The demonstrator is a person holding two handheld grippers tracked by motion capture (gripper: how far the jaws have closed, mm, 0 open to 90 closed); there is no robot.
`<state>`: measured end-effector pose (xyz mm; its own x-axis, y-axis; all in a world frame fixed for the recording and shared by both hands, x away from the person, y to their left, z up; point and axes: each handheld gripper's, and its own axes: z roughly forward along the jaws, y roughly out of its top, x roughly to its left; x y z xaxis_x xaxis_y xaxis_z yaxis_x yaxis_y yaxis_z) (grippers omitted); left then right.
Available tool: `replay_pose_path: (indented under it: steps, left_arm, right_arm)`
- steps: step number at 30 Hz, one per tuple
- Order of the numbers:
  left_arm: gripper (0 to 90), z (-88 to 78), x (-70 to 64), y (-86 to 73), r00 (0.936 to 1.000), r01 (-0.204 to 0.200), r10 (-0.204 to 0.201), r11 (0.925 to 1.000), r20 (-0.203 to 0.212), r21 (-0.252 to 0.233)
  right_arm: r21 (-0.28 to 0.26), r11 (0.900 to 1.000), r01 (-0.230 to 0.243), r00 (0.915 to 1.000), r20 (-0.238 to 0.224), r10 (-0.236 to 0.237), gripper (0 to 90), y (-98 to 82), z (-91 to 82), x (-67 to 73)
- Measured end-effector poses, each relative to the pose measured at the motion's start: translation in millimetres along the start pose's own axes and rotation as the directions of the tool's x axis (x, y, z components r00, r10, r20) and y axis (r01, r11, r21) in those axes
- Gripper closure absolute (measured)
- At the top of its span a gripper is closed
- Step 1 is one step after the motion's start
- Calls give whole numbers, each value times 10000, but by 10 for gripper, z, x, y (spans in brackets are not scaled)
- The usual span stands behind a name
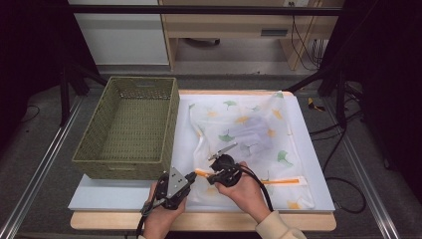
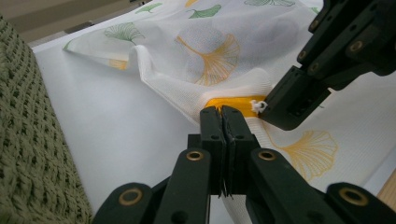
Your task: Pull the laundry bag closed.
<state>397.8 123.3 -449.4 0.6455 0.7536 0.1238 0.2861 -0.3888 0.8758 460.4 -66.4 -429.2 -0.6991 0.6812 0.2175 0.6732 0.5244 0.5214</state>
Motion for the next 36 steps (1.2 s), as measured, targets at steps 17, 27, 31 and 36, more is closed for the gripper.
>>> replay_pose_path:
  steps: [17, 27, 31, 36]
  left_arm:
    - [882, 28, -82, 15, 9999, -83, 83, 9999, 57, -115]
    - [882, 11, -121, 1, 9999, -142, 143, 9999, 45, -96]
    - [882, 9, -123, 14, 9998, -176, 176, 9998, -5, -60]
    - [883, 36, -114, 14, 9999, -155, 155, 9999, 40, -25]
  right_arm:
    - [-756, 9963, -397, 9991, -141, 388, 900, -223, -59, -115]
    - [-1014, 9948, -39, 10000, 65, 46, 900, -270, -93, -99]
    - [-905, 9958, -123, 9998, 116, 135, 900, -270, -104, -110]
    - [-833, 9961, -303, 9995, 87, 311, 900, -282, -114, -155]
